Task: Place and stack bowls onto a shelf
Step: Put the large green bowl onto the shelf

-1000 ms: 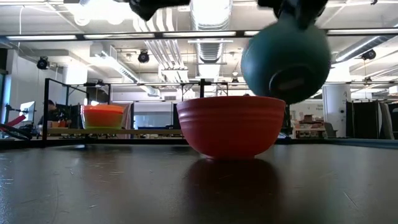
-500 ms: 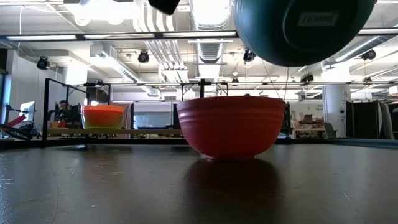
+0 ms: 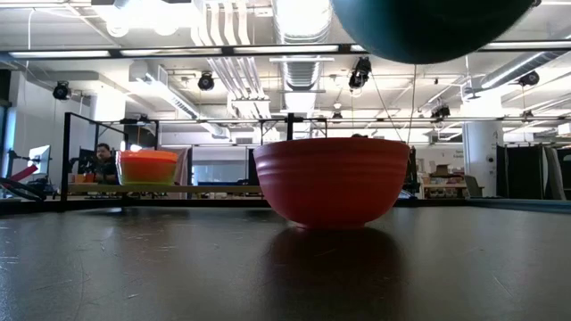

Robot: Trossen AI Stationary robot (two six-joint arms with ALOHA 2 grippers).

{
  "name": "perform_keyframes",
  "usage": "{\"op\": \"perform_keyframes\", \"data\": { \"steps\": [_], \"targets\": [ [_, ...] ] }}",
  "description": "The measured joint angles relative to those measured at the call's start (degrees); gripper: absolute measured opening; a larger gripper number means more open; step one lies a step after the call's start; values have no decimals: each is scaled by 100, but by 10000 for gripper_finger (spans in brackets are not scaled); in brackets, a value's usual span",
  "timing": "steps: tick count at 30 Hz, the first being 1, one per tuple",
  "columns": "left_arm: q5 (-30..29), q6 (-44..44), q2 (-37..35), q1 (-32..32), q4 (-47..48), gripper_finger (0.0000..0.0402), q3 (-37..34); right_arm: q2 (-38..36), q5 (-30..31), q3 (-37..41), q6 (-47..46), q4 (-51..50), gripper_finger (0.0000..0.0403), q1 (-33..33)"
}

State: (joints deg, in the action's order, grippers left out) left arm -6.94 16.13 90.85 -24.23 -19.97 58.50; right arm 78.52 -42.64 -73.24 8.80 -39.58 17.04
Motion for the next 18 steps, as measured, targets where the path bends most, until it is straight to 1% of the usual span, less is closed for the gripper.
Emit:
{"op": "perform_keyframes", "data": {
  "steps": [2,4,9,14,18],
  "targets": [
    [17,17,2,2,-9,184,0,87,-196,1,82,11,8,1],
    [47,7,2,3,-15,185,0,194,-246,0,165,31,8,2],
    [216,1,36,11,-128,185,-2,430,-233,-123,565,45,8,-17],
    [738,-248,170,24,-382,185,-7,518,-202,-361,905,-76,8,-17],
    [806,-309,188,28,-418,185,-9,518,39,-576,1094,-44,8,-17]
  ]
}}
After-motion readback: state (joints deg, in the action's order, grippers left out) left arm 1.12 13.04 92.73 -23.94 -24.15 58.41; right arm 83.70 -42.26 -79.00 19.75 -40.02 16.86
